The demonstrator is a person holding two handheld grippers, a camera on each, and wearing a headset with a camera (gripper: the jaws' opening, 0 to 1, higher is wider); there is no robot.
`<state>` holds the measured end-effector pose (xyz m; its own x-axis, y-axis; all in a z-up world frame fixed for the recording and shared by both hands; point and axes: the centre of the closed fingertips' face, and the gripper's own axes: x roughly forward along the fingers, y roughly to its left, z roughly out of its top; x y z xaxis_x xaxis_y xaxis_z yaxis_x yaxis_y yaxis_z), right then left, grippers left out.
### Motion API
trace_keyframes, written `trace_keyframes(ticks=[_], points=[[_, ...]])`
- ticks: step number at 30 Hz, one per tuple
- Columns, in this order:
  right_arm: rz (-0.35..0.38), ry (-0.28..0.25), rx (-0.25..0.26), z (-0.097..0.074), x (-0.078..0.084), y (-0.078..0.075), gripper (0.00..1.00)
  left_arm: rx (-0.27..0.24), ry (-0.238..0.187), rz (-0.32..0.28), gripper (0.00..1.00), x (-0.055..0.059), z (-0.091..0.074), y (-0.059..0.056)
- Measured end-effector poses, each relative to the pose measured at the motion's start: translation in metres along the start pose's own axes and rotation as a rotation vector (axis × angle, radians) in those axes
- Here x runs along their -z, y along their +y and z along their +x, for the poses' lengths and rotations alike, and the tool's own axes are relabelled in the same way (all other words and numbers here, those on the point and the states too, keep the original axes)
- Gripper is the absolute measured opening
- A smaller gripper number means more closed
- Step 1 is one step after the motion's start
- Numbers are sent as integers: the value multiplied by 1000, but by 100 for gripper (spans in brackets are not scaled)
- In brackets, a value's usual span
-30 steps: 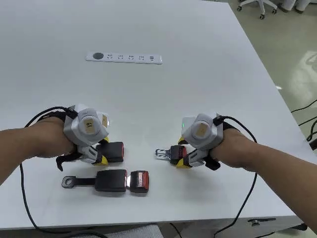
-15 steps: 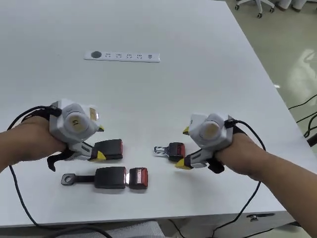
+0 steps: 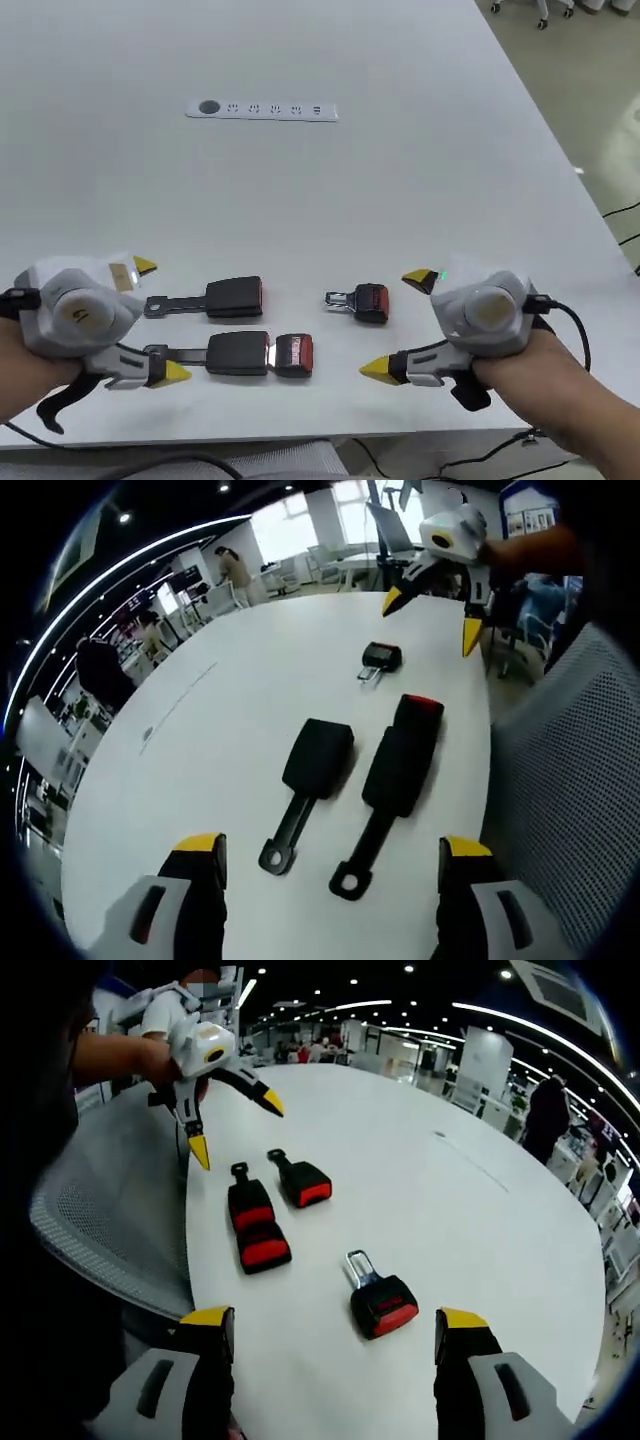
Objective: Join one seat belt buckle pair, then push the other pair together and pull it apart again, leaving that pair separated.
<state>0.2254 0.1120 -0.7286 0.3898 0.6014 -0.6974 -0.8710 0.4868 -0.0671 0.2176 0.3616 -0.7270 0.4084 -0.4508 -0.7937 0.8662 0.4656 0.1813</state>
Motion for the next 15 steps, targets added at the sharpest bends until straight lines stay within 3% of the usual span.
trace_keyframes(ticks=[5,6,9,15], points=[[43,-30,19,-3,2,3,92,-41,-11,-76,100,18,-11,2],[50,-44,32,-4,0,4,98,-48,-14,-89,100,21,-13,4],[79,-59,24,-5,-2,8,100,-89,-25,-135,100,28,-18,11],[91,-53,24,-7,-4,13,100,-82,-18,-147,100,31,-18,6]])
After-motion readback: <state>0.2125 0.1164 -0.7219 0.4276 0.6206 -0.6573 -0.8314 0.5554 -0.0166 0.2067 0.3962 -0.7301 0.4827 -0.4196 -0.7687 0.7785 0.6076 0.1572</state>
